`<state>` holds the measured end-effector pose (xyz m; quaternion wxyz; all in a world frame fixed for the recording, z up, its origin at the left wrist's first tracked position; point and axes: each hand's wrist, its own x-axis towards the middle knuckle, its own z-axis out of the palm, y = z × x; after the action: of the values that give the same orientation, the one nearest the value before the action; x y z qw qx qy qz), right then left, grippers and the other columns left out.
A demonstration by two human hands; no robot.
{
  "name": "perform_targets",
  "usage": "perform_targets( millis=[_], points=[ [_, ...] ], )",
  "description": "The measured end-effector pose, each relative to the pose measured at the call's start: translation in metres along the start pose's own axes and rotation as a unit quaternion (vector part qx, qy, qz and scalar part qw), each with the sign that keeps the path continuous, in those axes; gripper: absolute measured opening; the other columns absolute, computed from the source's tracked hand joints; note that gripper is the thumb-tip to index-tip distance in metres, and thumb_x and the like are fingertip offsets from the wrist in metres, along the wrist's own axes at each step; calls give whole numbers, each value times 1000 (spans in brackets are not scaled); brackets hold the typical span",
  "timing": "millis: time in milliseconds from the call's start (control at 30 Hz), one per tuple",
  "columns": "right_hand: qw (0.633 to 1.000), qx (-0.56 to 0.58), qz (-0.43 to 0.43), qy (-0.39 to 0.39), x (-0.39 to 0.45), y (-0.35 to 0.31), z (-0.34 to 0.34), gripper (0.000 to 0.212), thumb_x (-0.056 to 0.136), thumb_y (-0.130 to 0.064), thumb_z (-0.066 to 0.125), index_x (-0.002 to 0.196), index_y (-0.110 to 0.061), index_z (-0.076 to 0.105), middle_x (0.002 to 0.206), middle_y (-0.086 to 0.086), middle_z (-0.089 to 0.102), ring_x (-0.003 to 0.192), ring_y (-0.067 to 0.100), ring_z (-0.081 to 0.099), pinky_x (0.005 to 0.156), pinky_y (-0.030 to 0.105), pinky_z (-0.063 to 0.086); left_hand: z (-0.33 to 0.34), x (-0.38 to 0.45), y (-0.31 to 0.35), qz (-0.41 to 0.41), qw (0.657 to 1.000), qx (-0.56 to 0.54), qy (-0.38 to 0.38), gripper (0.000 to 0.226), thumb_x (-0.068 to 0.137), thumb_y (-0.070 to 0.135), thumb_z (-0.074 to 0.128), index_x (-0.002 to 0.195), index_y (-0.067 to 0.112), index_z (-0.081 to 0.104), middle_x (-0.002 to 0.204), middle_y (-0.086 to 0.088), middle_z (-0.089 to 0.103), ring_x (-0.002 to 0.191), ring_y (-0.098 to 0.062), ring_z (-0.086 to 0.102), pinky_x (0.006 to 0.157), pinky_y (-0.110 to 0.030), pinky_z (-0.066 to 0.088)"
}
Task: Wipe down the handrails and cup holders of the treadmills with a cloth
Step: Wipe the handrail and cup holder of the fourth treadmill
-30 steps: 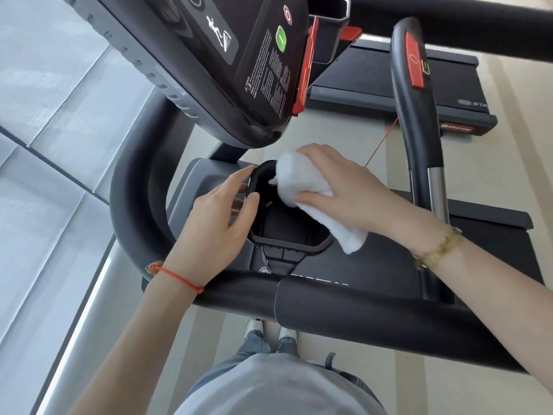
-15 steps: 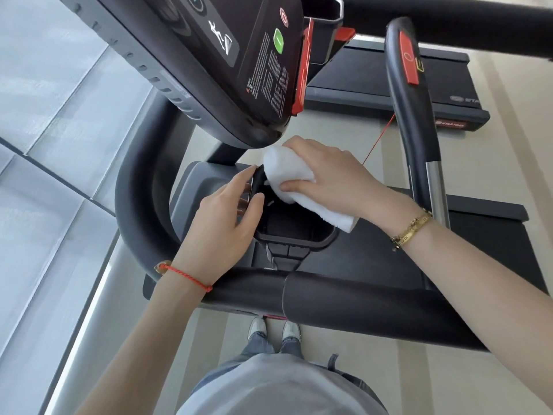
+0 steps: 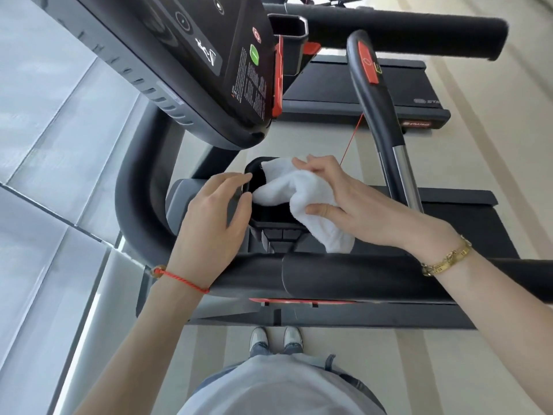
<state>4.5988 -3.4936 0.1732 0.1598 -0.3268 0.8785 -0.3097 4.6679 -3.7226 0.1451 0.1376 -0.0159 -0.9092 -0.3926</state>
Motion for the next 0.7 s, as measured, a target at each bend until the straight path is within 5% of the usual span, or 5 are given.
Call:
perform_targets(
  millis=[100, 200, 333, 500, 700],
  points=[
    [1000, -13, -7, 0, -18, -16, -2, 53, 87, -67, 39, 132, -40, 30, 128, -49, 30, 114, -23, 36, 89, 7, 35, -7, -9, 5, 25, 1000, 3, -9, 31, 98, 19, 51, 127, 17, 62, 118, 7, 61, 91, -1, 58, 85, -16, 47],
    [999, -43, 17, -6, -38, -28, -5, 48, 88, -67, 39, 128, -41, 39, 114, -25, 53, 102, -1, 52, 83, 18, 44, -10, -19, 8, 48, 999, 15, -16, 30, 97, 18, 52, 125, 16, 63, 113, 7, 63, 70, 10, 50, 72, -2, 36],
    [998, -44, 30, -27, -60, -43, -5, 21, 87, -67, 40, 107, -68, 33, 99, -42, 49, 92, -12, 49, 77, 7, 37, -13, -27, 10, 56, 998, 19, -31, 31, 97, 17, 53, 125, 15, 63, 116, 6, 64, 103, -9, 59, 94, -14, 41],
    [991, -131, 2, -29, -72, -53, 27, 63, 83, -74, 32, 133, -36, 44, 136, -18, 45, 133, 4, 30, 107, 27, 27, -16, -37, 14, 65, 997, 29, -30, 29, 96, 13, 55, 124, 14, 64, 117, 4, 64, 112, -17, 57, 97, -11, 37],
    [972, -188, -30, 136, -78, -44, 64, 51, 93, -62, 39, 130, -31, 59, 139, -13, 54, 140, 13, 35, 110, 34, 30, -7, -52, 25, 72, 997, 28, -20, 27, 97, 13, 54, 122, 14, 66, 118, 5, 65, 114, -15, 56, 98, -16, 40]
  ],
)
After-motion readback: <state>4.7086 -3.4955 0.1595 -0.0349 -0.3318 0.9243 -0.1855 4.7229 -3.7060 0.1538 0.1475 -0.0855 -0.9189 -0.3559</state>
